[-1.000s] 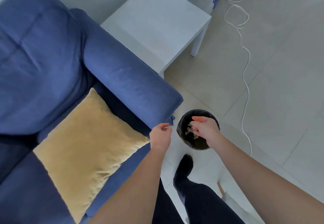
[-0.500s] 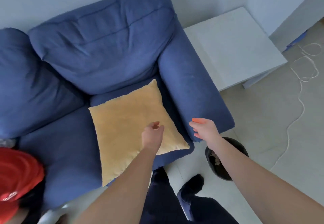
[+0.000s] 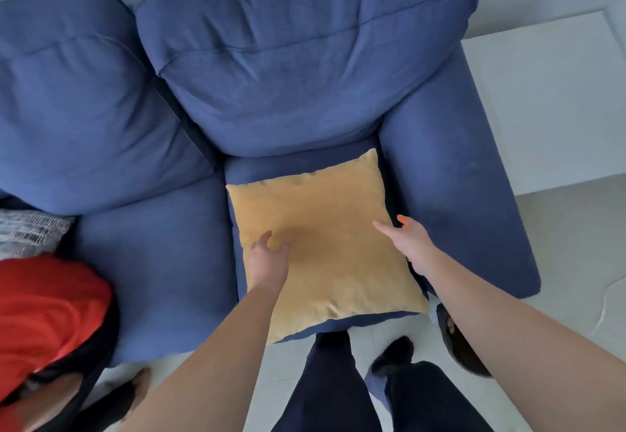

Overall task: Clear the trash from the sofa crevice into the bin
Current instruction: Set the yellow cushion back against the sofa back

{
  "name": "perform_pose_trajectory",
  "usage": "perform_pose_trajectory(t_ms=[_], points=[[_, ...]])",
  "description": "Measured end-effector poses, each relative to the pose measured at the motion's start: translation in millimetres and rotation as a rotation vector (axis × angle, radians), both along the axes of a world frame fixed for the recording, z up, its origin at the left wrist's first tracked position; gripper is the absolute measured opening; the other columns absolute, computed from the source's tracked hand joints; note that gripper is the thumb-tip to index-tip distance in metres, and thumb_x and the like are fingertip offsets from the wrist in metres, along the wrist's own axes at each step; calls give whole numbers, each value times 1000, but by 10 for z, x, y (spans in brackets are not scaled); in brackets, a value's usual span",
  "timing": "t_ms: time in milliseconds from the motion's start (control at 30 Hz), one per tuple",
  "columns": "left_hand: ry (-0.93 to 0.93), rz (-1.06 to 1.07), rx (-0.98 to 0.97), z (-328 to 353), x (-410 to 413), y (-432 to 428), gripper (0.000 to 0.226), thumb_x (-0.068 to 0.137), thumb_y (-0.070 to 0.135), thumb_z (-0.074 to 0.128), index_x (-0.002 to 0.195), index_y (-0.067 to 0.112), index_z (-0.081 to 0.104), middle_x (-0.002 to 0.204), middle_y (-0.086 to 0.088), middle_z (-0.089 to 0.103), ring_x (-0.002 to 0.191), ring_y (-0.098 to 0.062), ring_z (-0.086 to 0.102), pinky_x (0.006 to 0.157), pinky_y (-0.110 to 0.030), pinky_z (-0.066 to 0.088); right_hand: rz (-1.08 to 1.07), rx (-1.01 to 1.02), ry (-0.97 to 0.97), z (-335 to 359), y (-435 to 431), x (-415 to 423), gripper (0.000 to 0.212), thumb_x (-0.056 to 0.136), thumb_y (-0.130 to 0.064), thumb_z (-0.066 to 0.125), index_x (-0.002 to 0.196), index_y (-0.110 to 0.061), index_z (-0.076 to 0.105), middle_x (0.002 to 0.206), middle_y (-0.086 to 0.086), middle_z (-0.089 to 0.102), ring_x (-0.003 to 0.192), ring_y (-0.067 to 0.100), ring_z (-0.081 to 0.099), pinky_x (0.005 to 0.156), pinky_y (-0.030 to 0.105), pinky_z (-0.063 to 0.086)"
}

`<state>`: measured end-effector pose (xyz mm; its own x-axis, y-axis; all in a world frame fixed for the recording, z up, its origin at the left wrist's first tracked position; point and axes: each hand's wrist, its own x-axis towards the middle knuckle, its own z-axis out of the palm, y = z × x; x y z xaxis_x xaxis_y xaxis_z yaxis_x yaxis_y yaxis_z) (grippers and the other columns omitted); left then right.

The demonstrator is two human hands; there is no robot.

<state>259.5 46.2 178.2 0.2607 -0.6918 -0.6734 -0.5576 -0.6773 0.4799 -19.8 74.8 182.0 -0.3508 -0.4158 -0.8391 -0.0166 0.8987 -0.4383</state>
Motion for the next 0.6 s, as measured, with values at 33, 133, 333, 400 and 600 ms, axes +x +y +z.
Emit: perform_pose_trajectory(t_ms=[33, 133, 333, 400, 600], points=[[-4, 10, 8, -39, 80, -37, 64, 101, 44, 63, 159, 23, 45, 157, -1, 48, 104, -15, 61, 85, -37, 49, 3, 8, 1, -36, -75, 35, 102, 87, -56, 78, 167, -21, 26, 169, 5, 35, 150, 30, 41, 118, 49, 36], [3, 57, 66, -179, 285, -127, 77, 96, 53, 67, 162, 24, 40, 162, -1, 42, 141, -28, 49, 108, -48, 49, 8, 42, -8, -168, -264, 106, 116, 81, -64, 80, 169, -23, 17, 172, 3, 28, 152, 31, 37, 121, 52, 35], [62, 243, 171, -458, 475, -218, 96, 88, 66, 69, 166, 26, 29, 165, 2, 37, 146, -27, 45, 112, -46, 44, 47, 84, -11, -504, -520, 103, 132, 71, -71, 83, 169, -23, 10, 170, 2, 32, 151, 31, 39, 120, 52, 36], [97, 355, 191, -546, 507, -237, 105, 83, 71, 72, 167, 28, 26, 167, 5, 35, 150, -26, 42, 115, -46, 40, 67, 94, -27, -618, -588, 87, 135, 64, -75, 86, 168, -24, 18, 164, 1, 42, 144, 31, 47, 117, 53, 40], [188, 498, 241, -741, 552, -301, 116, 77, 77, 75, 168, 33, 19, 168, 8, 34, 153, -25, 37, 122, -46, 32, 98, 99, -97, -915, -725, 35, 136, 42, -80, 92, 157, -30, 40, 142, -3, 60, 126, 28, 61, 112, 55, 47]])
